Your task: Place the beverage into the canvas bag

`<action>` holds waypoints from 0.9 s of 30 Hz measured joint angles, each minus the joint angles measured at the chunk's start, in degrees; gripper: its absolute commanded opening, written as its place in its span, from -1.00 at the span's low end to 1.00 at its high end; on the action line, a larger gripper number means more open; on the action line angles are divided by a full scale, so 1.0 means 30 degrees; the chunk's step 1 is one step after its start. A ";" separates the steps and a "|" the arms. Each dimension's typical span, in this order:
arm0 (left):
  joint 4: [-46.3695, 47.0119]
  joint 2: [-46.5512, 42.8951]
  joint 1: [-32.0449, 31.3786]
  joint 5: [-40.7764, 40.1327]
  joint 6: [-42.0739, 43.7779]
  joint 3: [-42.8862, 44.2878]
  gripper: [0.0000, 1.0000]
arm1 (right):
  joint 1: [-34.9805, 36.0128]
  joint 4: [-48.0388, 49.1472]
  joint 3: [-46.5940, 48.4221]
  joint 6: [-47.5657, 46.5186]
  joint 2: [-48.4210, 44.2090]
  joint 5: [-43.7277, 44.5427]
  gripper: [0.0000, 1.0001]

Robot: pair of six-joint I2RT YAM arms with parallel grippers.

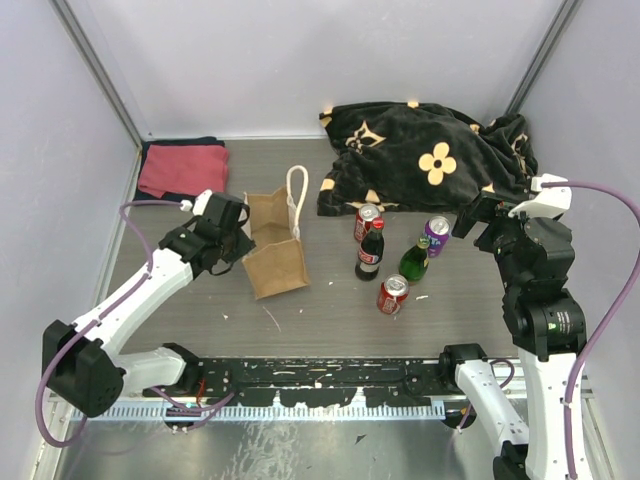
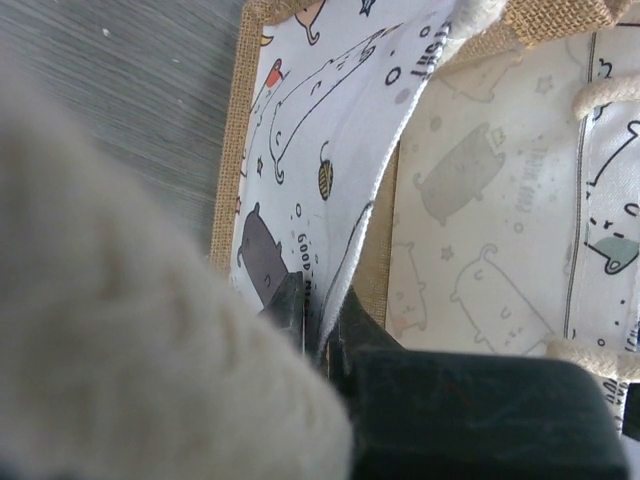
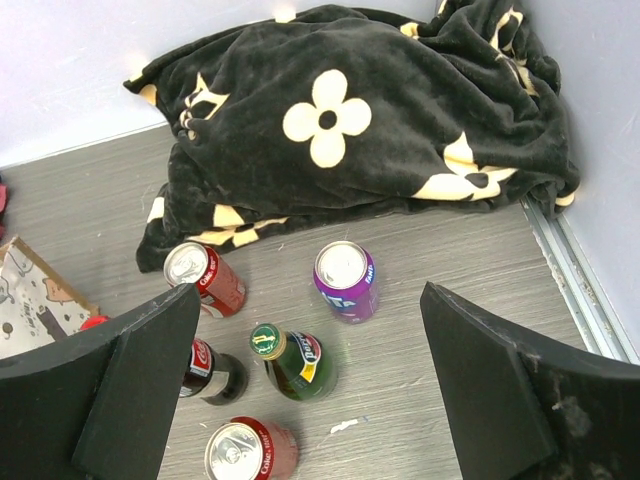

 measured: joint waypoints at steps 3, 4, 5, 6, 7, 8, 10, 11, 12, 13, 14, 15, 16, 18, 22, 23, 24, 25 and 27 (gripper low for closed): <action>0.0131 0.0080 -0.0729 -0.0138 0.0015 -0.0044 -1.00 | 0.0000 -0.0007 -0.0044 0.0000 -0.0015 0.0066 0.95; 0.0248 0.0138 -0.0976 -0.0182 0.0022 -0.0087 -1.00 | 0.0000 0.0015 -0.0087 0.0000 -0.0051 0.0080 0.95; 0.0364 0.0189 -0.1144 -0.0189 0.0022 -0.0109 -1.00 | 0.0000 0.0000 -0.0168 0.0000 -0.0109 0.0080 0.95; 0.0517 0.0291 -0.1384 -0.0219 0.0022 -0.0117 -1.00 | 0.0000 0.0000 -0.0262 0.0000 -0.0189 0.0080 0.95; 0.0758 0.0415 -0.1617 -0.0248 0.0036 -0.0146 -1.00 | 0.0000 -0.0007 -0.0350 0.0000 -0.0248 0.0087 0.95; 0.0969 0.0517 -0.1792 -0.0248 0.0044 -0.0197 -1.00 | 0.0000 -0.0036 -0.0379 0.0000 -0.0270 0.0087 0.95; 0.1610 0.0758 -0.2222 -0.0270 0.0095 -0.0503 -0.97 | 0.0000 -0.0022 -0.0430 0.0000 -0.0299 0.0087 0.95; 0.1836 0.0860 -0.2368 -0.0270 0.0102 -0.0663 -0.86 | 0.0000 -0.0036 -0.0452 -0.0007 -0.0306 0.0087 0.95; 0.2033 0.0984 -0.2514 -0.0284 0.0131 -0.0816 -0.68 | 0.0000 -0.0036 -0.0466 -0.0015 -0.0313 0.0080 0.95; 0.2273 0.1107 -0.2630 -0.0306 0.0153 -0.1005 -0.42 | 0.0000 -0.0029 -0.0488 -0.0036 -0.0335 0.0080 0.95; 0.2477 0.1202 -0.2710 -0.0328 0.0189 -0.1166 -0.19 | 0.0000 -0.0015 -0.0525 -0.0066 -0.0350 0.0066 0.95; 0.2696 0.1246 -0.2769 -0.0357 0.0226 -0.1326 0.05 | 0.0000 0.0000 -0.0583 -0.0087 -0.0386 0.0051 0.95; 0.2878 0.1304 -0.2790 -0.0401 0.0255 -0.1435 0.25 | -0.0007 0.0015 -0.0648 -0.0131 -0.0401 0.0007 0.95; 0.3402 0.1508 -0.2790 -0.0474 0.0342 -0.1515 0.65 | -0.0015 0.0138 -0.0903 -0.0219 -0.0495 -0.0146 0.96; 0.4371 0.1821 -0.2790 -0.0576 0.0933 -0.1610 0.97 | -0.0015 0.0648 -0.1719 -0.0430 -0.0860 -0.0765 0.99; 0.4495 0.1829 -0.2790 -0.0568 0.1064 -0.1610 0.96 | -0.0015 0.0845 -0.1931 -0.0444 -0.0962 -0.0962 0.99; 0.4750 0.1821 -0.2790 -0.0503 0.1399 -0.1610 0.96 | -0.0015 0.1173 -0.2237 -0.0437 -0.1115 -0.1239 0.99; 0.4954 0.1829 -0.2790 -0.0423 0.1705 -0.1610 0.96 | -0.0015 0.1464 -0.2550 -0.0423 -0.1268 -0.1486 0.99; 0.5384 0.1734 -0.2783 -0.0124 0.2565 -0.1610 0.96 | -0.0015 0.1938 -0.3075 -0.0372 -0.1588 -0.1880 0.98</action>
